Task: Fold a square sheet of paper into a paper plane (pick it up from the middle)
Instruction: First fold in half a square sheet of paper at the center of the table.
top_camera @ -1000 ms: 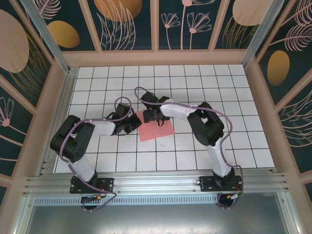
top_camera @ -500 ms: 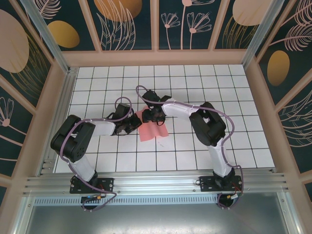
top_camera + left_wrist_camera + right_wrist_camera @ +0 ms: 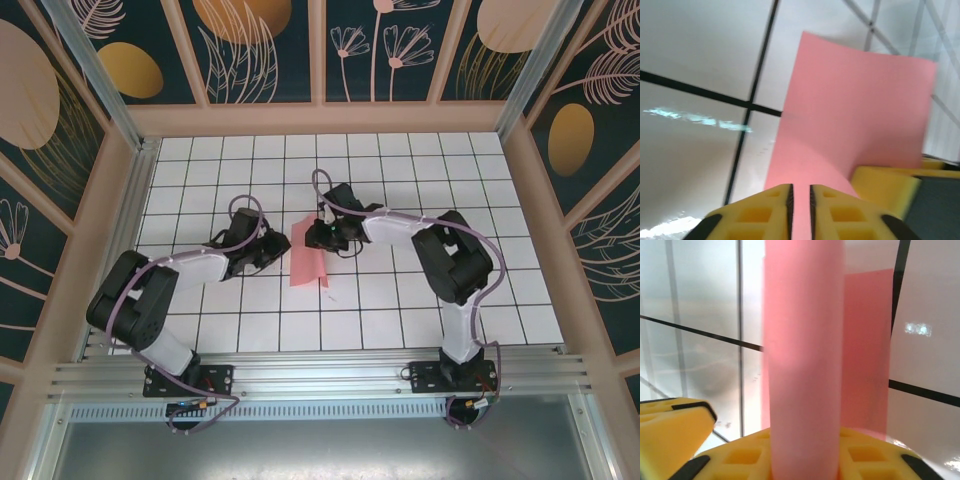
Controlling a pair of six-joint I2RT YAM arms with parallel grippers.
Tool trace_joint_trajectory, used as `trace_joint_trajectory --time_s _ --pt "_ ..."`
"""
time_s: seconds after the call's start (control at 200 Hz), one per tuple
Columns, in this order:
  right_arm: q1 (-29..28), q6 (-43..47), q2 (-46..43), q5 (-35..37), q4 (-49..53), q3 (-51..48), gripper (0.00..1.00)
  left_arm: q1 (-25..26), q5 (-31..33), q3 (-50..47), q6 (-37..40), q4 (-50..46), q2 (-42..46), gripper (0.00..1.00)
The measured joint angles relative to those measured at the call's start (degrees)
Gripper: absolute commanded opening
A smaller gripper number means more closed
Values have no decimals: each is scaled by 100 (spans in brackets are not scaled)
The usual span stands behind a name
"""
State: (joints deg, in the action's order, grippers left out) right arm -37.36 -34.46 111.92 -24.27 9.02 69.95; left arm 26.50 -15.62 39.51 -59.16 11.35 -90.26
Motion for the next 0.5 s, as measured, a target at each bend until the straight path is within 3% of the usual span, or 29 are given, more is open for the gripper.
trace_joint_trajectory --time_s 0.22,0.345,0.5 --pt "529 -452 -466 -1211 -1464 -807 26 -459 -275 -527 -129 407 776 50" --pt "625 -664 -516 -1834 -2175 -960 26 -540 -623 -850 -116 872 813 65" --pt "734 -911 -516 -2492 -2806 -1167 26 -540 -1187 -1191 -210 1873 651 75"
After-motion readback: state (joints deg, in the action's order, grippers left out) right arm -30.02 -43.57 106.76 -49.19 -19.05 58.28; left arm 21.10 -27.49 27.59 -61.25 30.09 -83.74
